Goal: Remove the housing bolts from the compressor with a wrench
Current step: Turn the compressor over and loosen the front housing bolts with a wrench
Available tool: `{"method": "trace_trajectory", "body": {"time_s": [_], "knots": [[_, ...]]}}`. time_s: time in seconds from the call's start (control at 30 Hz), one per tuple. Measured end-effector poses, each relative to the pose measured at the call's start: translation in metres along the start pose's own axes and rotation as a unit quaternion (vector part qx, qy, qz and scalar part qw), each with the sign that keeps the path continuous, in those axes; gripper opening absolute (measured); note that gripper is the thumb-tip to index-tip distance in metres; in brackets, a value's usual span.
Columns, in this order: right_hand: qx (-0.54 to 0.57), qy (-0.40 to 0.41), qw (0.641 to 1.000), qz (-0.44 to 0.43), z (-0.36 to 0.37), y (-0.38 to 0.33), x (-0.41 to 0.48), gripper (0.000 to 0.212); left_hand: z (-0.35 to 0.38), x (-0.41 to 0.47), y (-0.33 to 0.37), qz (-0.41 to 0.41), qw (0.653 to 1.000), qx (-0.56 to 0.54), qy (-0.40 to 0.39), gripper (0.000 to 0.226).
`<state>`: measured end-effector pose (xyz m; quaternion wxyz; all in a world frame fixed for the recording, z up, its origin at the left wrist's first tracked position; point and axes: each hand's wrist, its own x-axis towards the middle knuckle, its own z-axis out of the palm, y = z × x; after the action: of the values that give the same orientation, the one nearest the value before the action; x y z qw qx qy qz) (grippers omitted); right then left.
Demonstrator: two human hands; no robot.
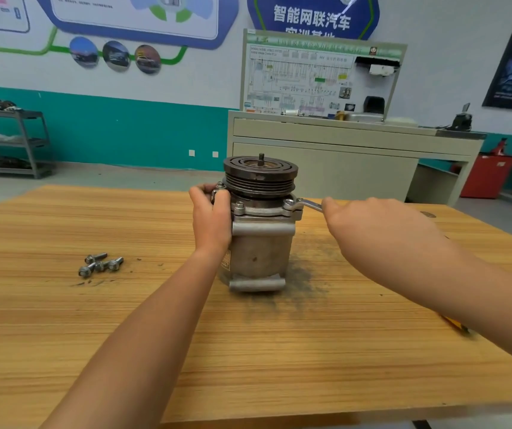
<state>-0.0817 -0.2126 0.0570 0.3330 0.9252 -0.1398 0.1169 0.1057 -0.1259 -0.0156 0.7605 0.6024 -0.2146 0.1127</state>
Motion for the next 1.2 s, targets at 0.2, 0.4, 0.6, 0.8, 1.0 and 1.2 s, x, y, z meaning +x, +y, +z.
{"method": "trace_trajectory", "body": {"time_s": [0.2,0.4,0.6,0.8,1.0,1.2], "knots": [[-0.055,-0.013,0.998,-0.024,-0.003,0.001,0.010,0.034,-0.002,0.000,0.000,-0.012,1.000,-0.005,-0.012,0.011],[-0.074,0.010,0.995,-0.065,0.015,0.040,0.033,0.044,-0.001,0.000,0.000,-0.019,1.000,-0.010,-0.007,0.011],[-0.015,0.102,0.993,-0.061,0.046,0.039,0.081,0.033,0.001,0.001,-0.002,-0.026,1.000,-0.015,0.004,0.012],[0.143,0.188,0.972,-0.005,0.070,0.018,0.094,0.031,0.001,-0.001,0.000,-0.030,0.999,-0.026,0.013,0.011],[0.288,0.255,0.920,0.070,0.056,0.033,0.042,0.025,0.002,0.000,-0.001,-0.028,0.999,-0.025,0.012,0.010],[0.127,0.073,0.989,0.026,0.035,0.034,-0.001,0.033,0.002,0.001,0.001,-0.022,1.000,-0.020,0.009,0.011]]}}
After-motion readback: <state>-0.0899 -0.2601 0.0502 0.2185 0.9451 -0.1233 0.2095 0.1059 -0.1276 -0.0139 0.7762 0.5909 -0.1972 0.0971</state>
